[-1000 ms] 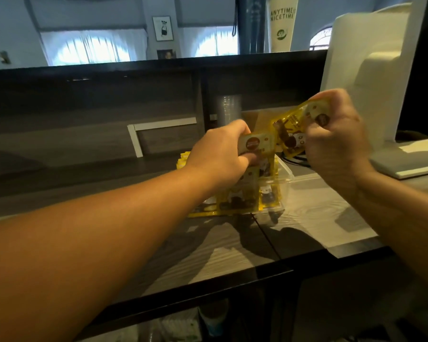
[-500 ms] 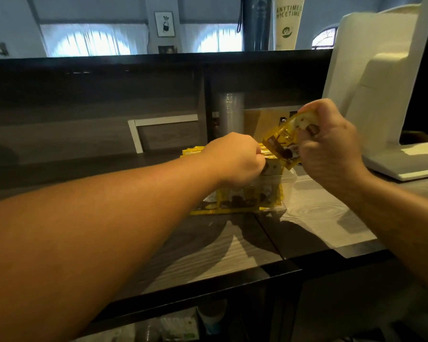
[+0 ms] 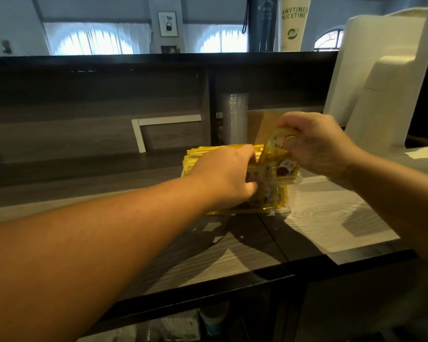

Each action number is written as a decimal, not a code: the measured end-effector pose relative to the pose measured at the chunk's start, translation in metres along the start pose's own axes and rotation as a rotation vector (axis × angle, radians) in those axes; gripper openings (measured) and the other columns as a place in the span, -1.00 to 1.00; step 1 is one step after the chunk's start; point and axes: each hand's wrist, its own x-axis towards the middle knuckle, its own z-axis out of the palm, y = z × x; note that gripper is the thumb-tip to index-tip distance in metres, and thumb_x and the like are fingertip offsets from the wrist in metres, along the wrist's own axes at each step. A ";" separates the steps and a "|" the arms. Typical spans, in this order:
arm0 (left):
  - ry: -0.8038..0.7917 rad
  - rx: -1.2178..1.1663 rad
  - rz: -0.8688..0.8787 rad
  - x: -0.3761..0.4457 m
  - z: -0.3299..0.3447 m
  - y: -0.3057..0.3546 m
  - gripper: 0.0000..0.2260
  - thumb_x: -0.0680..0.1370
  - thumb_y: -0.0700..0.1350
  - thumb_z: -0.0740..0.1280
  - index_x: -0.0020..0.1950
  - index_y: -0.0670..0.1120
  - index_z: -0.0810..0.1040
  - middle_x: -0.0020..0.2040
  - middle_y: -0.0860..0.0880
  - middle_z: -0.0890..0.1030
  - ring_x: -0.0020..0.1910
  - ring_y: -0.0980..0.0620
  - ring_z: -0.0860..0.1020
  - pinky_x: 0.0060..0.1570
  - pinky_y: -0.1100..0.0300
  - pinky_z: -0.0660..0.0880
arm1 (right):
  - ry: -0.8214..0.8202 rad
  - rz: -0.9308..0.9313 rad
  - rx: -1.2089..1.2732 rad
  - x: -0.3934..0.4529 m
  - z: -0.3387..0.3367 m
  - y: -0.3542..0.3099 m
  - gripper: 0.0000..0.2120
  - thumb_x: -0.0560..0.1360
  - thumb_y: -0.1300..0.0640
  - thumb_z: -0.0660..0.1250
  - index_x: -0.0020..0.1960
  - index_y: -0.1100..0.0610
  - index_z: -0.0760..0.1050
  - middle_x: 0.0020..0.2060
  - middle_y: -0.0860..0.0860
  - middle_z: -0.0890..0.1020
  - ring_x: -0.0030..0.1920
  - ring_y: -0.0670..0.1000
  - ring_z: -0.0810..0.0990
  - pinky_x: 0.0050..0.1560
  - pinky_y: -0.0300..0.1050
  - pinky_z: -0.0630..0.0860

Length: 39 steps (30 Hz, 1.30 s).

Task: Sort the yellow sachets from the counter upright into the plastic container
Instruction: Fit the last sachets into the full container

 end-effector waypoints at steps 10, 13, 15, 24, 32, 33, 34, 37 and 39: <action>0.141 0.076 0.082 -0.009 0.017 -0.007 -0.63 0.56 0.15 0.32 0.29 0.01 0.49 0.16 -0.01 0.52 0.15 -0.02 0.45 0.11 0.05 0.47 | -0.334 0.034 -0.220 -0.003 0.017 0.003 -0.72 0.53 0.34 0.32 0.12 0.06 0.64 -0.02 -0.14 0.55 0.04 -0.06 0.56 -0.14 -0.35 0.49; 0.161 0.179 0.084 -0.010 0.022 -0.009 -0.59 0.59 0.19 0.23 0.35 0.02 0.47 0.18 0.00 0.51 0.16 -0.03 0.44 0.06 0.08 0.38 | -0.365 -0.009 -0.259 -0.004 0.011 0.000 -0.68 0.51 0.27 0.35 0.18 -0.04 0.61 0.00 -0.09 0.60 0.00 -0.04 0.59 -0.06 -0.22 0.57; 0.166 0.240 0.078 -0.009 0.023 -0.009 -0.55 0.61 0.21 0.17 0.40 0.02 0.43 0.21 -0.01 0.49 0.19 -0.04 0.42 0.08 0.05 0.36 | -0.326 -0.045 -0.243 -0.004 0.007 -0.001 -0.73 0.52 0.28 0.34 0.11 -0.03 0.62 -0.05 -0.07 0.61 -0.04 -0.05 0.61 -0.06 -0.18 0.62; 0.316 0.133 -0.038 -0.019 0.018 -0.024 -0.48 0.60 0.29 0.07 0.53 0.14 0.25 0.33 0.02 0.40 0.31 -0.03 0.33 0.25 -0.05 0.25 | 0.024 0.211 -0.009 -0.024 0.031 0.008 -0.71 0.61 -0.06 0.21 0.27 -0.05 0.54 0.39 -0.04 0.38 0.39 0.01 0.35 0.24 -0.09 0.36; 0.185 -0.281 -0.469 -0.034 0.015 -0.064 -0.53 0.66 0.23 0.02 0.52 0.10 0.31 0.53 -0.07 0.26 0.42 -0.10 0.35 0.28 0.00 0.36 | -0.094 0.303 0.251 -0.028 0.060 -0.009 -0.61 0.66 -0.04 0.07 0.46 -0.04 0.34 0.32 -0.01 0.45 0.20 -0.08 0.40 0.08 -0.08 0.44; 0.207 -0.285 -0.475 -0.038 0.013 -0.068 -0.54 0.66 0.23 0.03 0.51 0.09 0.33 0.49 -0.07 0.29 0.36 -0.09 0.40 0.24 0.01 0.40 | -0.110 0.280 0.232 -0.026 0.065 -0.013 -0.62 0.66 -0.04 0.08 0.45 -0.04 0.35 0.32 -0.01 0.45 0.21 -0.07 0.41 0.11 -0.06 0.47; 0.220 -0.285 -0.488 -0.042 0.010 -0.073 -0.54 0.65 0.23 0.05 0.49 0.09 0.35 0.45 -0.07 0.31 0.29 -0.07 0.44 0.19 0.03 0.44 | -0.134 0.264 0.215 -0.024 0.070 -0.017 -0.63 0.65 -0.05 0.09 0.44 -0.05 0.35 0.32 -0.01 0.46 0.24 -0.04 0.43 0.14 -0.02 0.50; 0.210 -0.228 -0.540 -0.058 -0.002 -0.087 -0.54 0.63 0.28 0.05 0.45 0.12 0.34 0.34 -0.04 0.34 0.16 -0.03 0.48 0.11 -0.05 0.54 | -0.211 0.261 0.211 -0.016 0.085 -0.030 -0.62 0.64 -0.07 0.10 0.45 -0.10 0.31 0.36 -0.02 0.43 0.31 0.02 0.42 0.17 0.02 0.52; 0.181 -0.155 -0.568 -0.072 -0.011 -0.096 -0.53 0.61 0.31 0.04 0.44 0.13 0.33 0.30 -0.02 0.33 0.11 -0.03 0.50 0.06 -0.08 0.57 | -0.250 0.263 0.248 -0.010 0.094 -0.041 -0.62 0.64 -0.05 0.12 0.45 -0.11 0.30 0.37 -0.03 0.41 0.31 0.01 0.42 0.19 0.01 0.50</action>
